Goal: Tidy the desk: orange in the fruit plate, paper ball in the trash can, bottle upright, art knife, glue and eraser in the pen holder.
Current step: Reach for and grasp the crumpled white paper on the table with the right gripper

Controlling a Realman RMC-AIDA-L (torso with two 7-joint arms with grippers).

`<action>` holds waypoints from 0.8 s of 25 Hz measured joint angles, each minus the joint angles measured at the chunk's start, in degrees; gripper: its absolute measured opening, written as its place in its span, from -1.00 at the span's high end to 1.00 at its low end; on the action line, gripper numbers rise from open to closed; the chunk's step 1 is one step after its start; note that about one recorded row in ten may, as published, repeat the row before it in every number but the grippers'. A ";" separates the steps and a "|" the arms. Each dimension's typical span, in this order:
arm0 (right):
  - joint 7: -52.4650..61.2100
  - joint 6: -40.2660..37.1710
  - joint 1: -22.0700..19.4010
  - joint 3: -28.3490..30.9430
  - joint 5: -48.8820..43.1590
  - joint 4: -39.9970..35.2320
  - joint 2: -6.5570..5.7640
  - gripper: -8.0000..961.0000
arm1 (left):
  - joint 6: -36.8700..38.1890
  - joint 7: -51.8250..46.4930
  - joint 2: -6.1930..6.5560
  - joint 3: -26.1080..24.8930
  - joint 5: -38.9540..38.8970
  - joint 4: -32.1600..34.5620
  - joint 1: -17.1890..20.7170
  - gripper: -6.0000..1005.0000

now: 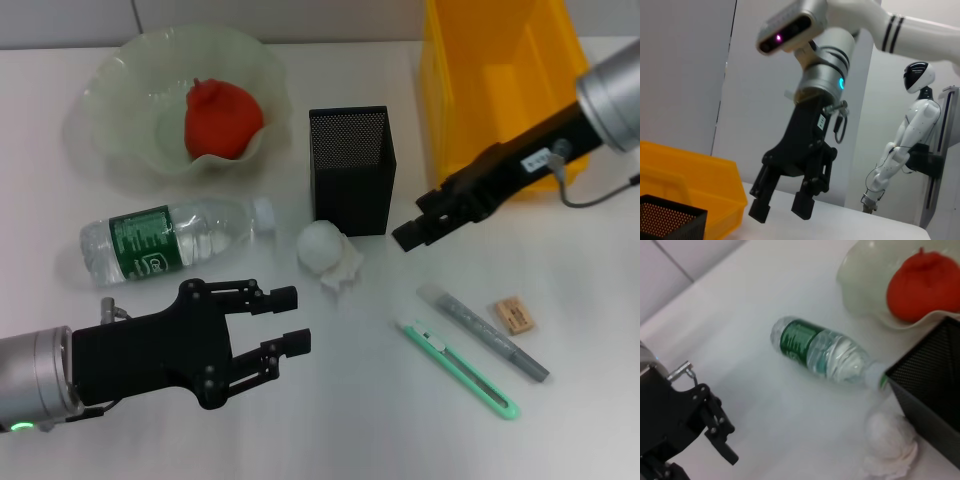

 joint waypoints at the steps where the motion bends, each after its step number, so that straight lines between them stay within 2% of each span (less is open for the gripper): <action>1: 0.55 0.04 1.94 -0.46 -1.05 1.32 -0.08 -0.53 | -0.25 0.03 0.00 0.01 0.02 -0.01 0.08 0.15; 4: 0.49 3.17 6.73 -2.16 -4.62 6.05 0.33 -0.53 | -0.56 0.42 -0.01 0.05 0.04 -0.01 0.03 0.15; 9: 0.28 8.73 7.81 -6.51 -5.41 9.34 1.17 -0.53 | -0.66 1.91 -0.11 0.13 0.06 -0.01 -0.20 0.15; 14: -0.49 12.91 8.15 -8.35 -5.16 12.74 1.99 -0.53 | -0.81 2.84 -0.19 0.18 0.06 -0.48 -0.94 0.15; 20: -0.75 16.61 8.18 -10.71 -4.64 14.29 2.33 -0.53 | -1.02 2.87 -0.19 0.01 0.04 -0.52 -1.01 0.15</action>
